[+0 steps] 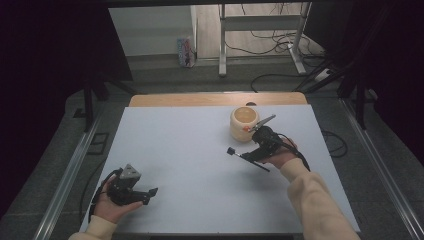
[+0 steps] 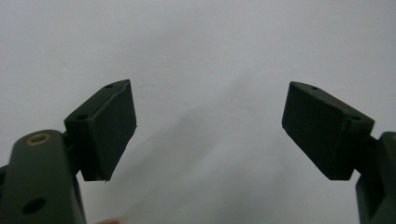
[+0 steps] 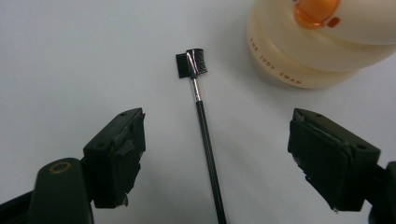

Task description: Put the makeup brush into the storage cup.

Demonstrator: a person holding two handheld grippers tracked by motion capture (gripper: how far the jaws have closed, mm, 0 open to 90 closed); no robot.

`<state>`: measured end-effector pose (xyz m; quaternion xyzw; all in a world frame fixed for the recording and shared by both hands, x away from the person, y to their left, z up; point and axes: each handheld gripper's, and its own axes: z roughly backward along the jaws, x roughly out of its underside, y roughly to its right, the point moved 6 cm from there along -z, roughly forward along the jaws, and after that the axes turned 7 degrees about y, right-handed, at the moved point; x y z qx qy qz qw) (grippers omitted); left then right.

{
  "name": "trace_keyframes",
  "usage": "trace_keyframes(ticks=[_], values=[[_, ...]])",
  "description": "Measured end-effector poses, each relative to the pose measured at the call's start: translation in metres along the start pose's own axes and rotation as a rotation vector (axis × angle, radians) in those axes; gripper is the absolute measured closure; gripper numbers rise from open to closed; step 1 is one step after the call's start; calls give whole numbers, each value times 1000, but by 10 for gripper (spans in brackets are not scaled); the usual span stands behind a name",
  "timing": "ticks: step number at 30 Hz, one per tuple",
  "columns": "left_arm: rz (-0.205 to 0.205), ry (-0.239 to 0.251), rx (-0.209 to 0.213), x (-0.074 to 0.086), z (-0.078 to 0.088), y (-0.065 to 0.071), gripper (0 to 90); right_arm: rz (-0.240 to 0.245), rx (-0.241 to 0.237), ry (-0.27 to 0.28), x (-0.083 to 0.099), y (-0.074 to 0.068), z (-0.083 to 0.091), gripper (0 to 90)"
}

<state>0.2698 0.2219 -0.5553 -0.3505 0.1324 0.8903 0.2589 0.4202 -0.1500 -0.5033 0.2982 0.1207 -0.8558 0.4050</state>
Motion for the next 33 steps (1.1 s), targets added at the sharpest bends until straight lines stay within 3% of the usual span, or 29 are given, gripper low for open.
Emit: trace_keyframes(ticks=[10,22,33], values=[[0,0,1,0,0,0,182,8,-13,-70,3,0,-22,240],[0,1,0,0,0,-1,182,50,-18,-142,0,-6,-40,395],[-1,-1,-2,1,0,-1,182,83,-13,-233,4,-4,-55,661]])
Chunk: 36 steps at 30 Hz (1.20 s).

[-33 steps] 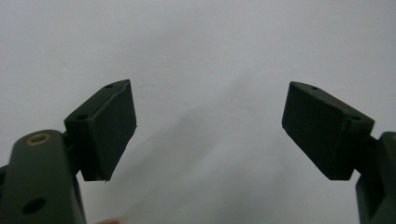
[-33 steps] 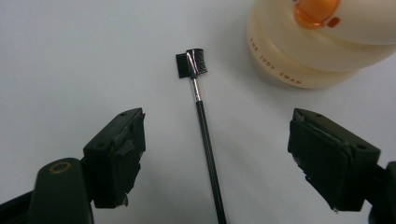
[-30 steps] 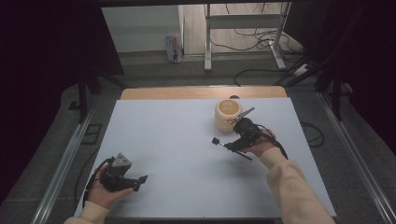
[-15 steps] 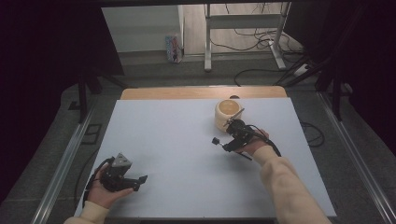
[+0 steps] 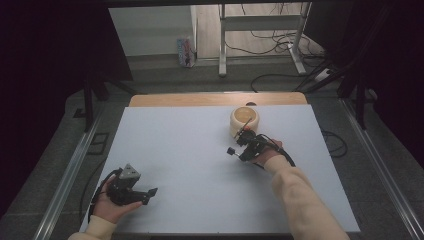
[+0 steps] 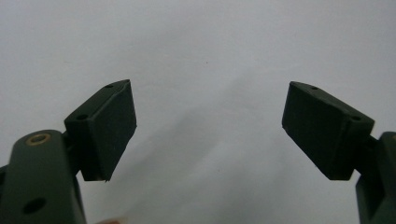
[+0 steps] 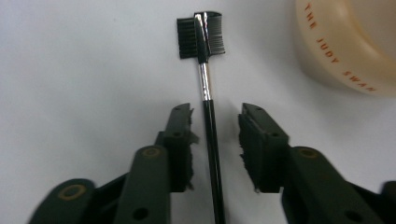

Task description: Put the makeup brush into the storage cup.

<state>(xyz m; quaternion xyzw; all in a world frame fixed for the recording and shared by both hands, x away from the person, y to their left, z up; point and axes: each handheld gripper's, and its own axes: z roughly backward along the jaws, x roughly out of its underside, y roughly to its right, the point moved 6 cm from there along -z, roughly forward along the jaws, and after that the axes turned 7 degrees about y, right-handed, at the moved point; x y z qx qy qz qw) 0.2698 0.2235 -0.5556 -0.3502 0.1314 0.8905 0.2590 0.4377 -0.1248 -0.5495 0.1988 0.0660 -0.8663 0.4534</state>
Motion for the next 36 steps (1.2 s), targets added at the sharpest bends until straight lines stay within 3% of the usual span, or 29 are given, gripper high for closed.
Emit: trace_keyframes(ticks=[12,22,36], values=[[1,-1,-1,0,0,0,182,9,-45,-39,0,-3,-5,839],[2,1,-3,1,1,-1,182,24,-64,-40,0,-1,-4,856],[-1,0,-3,0,1,0,182,10,-68,76,-6,-1,25,857]])
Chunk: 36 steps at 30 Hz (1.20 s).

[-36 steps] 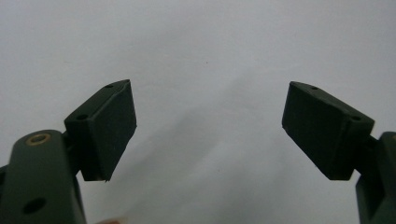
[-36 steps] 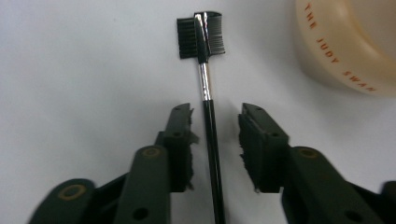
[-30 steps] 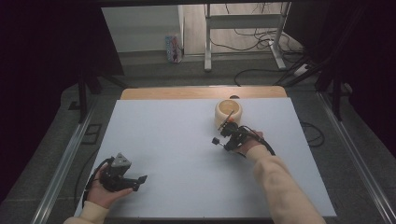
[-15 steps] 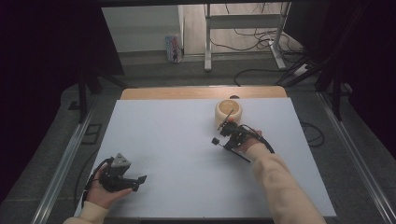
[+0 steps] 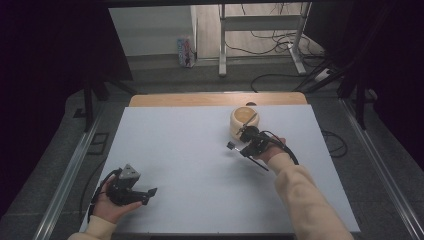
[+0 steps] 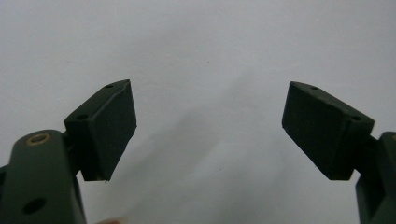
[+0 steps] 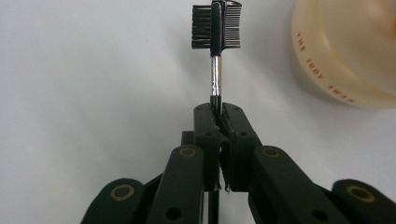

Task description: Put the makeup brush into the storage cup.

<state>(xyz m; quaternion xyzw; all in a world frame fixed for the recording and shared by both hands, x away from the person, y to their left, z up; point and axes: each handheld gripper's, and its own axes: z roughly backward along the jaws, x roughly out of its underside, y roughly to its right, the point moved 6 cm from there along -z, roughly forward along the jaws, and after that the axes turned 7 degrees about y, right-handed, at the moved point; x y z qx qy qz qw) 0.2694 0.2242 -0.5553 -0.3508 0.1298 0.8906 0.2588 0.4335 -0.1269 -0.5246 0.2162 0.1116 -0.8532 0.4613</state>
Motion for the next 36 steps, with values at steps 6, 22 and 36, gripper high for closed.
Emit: trace_keyframes(ticks=[6,22,36], values=[[2,0,0,0,0,0,182,-14,-12,65,-4,-1,12,856],[-1,0,-1,0,0,0,182,-53,-55,207,-14,-6,36,857],[0,1,-1,0,0,1,182,-107,-51,300,-15,1,51,856]])
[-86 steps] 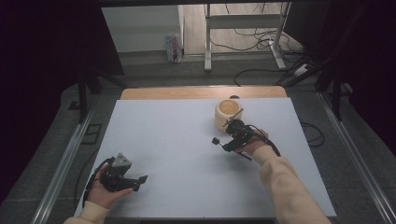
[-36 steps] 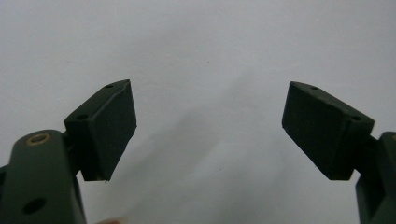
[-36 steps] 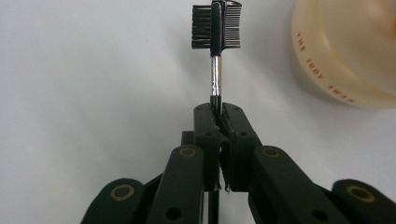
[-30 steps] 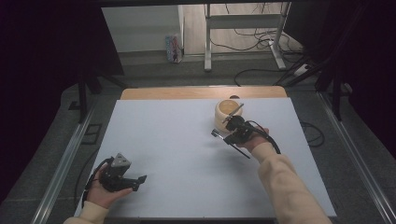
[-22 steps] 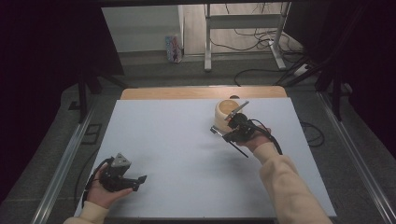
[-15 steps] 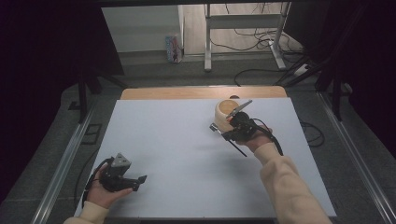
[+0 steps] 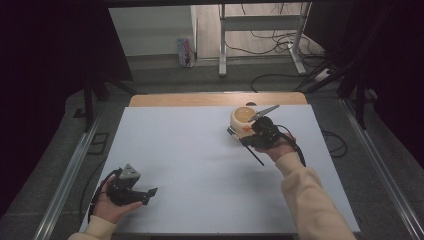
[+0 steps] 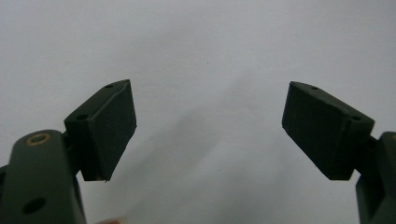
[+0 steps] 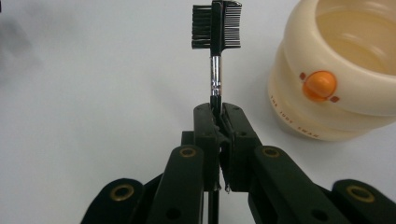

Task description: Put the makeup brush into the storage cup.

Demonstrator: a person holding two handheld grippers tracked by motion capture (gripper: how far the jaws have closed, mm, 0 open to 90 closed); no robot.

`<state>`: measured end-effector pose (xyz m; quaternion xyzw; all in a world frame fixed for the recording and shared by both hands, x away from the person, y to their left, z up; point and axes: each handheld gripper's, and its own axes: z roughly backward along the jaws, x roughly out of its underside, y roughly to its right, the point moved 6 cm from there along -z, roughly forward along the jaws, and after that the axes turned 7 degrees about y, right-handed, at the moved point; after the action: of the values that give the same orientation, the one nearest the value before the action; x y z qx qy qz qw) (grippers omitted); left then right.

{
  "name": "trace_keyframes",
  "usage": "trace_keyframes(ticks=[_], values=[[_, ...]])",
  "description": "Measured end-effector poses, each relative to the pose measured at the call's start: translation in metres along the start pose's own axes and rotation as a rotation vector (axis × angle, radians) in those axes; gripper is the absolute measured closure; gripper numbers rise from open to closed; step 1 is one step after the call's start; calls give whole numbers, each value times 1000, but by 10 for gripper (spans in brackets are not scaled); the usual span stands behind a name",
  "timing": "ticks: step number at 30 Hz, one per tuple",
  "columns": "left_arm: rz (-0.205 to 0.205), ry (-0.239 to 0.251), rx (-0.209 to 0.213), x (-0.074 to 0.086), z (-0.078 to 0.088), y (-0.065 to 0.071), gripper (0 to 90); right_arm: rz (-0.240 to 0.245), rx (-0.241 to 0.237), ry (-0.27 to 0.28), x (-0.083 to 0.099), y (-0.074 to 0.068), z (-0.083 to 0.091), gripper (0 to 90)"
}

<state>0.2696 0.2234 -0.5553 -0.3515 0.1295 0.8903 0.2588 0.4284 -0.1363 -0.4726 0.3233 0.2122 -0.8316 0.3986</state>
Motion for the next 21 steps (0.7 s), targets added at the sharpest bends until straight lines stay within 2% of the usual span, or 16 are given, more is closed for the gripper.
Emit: trace_keyframes(ticks=[9,21], values=[[0,-2,0,0,0,0,182,-40,8,47,-3,5,9,856],[0,-1,-1,0,0,0,181,-54,12,102,-7,5,16,856]])
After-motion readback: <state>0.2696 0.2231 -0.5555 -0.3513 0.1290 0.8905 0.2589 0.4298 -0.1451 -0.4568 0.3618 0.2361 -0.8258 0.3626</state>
